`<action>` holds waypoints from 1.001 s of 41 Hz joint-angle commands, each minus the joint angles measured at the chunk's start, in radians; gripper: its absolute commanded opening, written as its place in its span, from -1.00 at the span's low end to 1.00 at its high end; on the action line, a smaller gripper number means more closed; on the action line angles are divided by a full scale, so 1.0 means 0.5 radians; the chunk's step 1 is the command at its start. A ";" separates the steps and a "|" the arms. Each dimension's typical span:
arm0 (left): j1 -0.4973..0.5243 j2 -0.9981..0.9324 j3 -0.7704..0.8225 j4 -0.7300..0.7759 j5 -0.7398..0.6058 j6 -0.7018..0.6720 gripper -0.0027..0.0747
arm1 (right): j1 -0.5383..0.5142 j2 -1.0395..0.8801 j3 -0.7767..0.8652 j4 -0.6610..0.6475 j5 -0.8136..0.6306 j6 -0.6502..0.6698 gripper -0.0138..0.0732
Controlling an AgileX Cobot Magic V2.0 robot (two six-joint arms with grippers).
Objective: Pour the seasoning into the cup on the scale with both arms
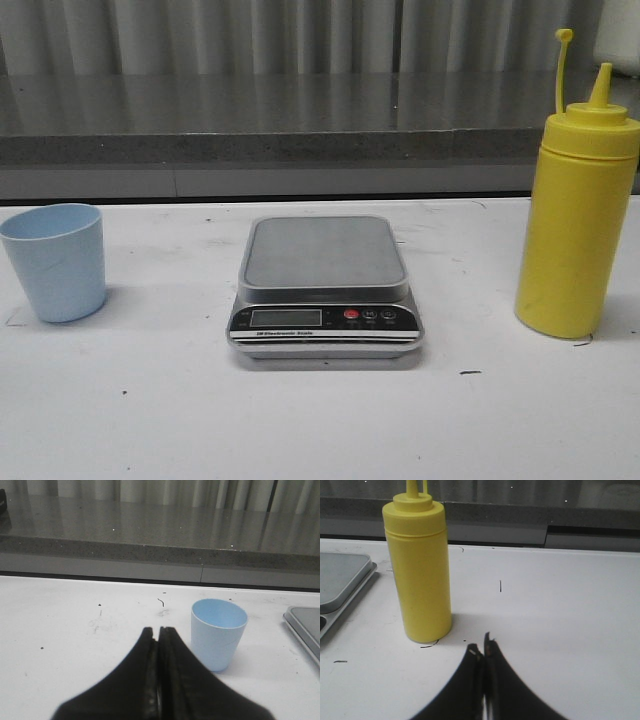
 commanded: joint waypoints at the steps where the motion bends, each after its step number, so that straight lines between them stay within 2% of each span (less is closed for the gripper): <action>1: -0.016 -0.029 0.048 -0.010 -0.169 -0.001 -0.98 | -0.003 -0.030 -0.012 -0.004 -0.160 -0.013 -0.84; 41: -0.016 -0.029 0.048 -0.010 -0.172 -0.001 -0.98 | -0.003 -0.030 -0.012 -0.002 -0.221 -0.013 -0.84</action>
